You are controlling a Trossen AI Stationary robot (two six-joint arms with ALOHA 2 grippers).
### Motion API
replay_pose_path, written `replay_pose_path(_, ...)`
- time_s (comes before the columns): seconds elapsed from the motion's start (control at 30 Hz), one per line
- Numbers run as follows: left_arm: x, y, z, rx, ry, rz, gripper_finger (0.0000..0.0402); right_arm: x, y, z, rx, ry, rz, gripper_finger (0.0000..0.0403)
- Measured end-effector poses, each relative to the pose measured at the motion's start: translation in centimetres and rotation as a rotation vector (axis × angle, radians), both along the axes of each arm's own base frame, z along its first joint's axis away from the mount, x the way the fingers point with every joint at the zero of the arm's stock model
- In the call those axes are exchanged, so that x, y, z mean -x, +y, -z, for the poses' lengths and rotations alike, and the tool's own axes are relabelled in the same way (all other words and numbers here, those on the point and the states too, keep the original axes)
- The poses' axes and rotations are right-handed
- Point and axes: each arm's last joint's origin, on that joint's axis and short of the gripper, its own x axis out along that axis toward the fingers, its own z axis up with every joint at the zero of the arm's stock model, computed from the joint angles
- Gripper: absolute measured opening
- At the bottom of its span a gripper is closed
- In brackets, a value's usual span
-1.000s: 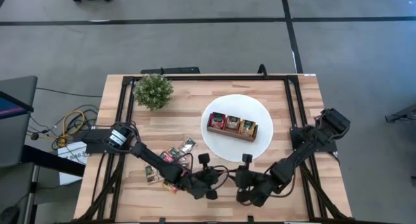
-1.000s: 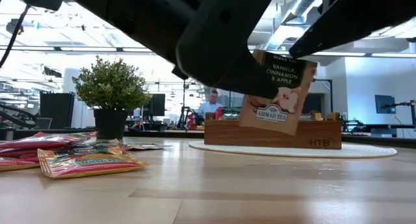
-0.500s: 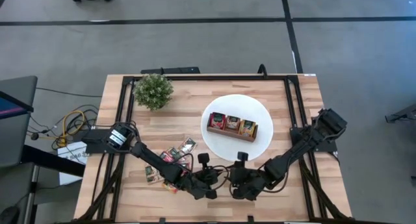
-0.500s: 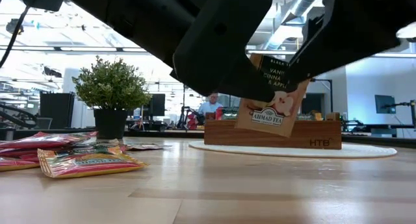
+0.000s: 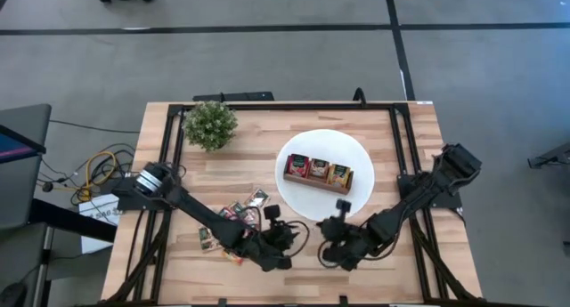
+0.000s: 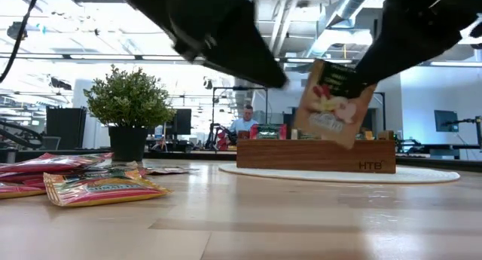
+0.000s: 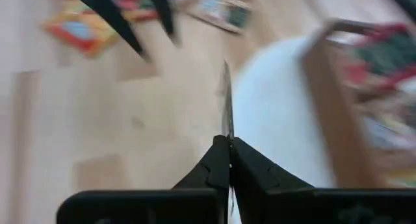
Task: Pick & Place Tea
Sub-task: Put the brown tea bag into the middle section of the wooden organizer
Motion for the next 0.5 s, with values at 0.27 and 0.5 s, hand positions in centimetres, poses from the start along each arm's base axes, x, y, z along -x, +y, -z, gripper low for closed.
replay_pose_path(0.27, 4.0, -0.3, -2.5, -0.036, -0.011, -0.212, 0.0133, 1.0, -7.3, -3.8, 0.077, 0.100, 0.124, 0.0001)
replay_pose_path(0.5, 5.6, -2.7, -1.8, -0.046, -0.036, -0.188, 0.0122, -1.0, -14.2, -4.8, 0.031, 0.209, 0.044, 0.0001)
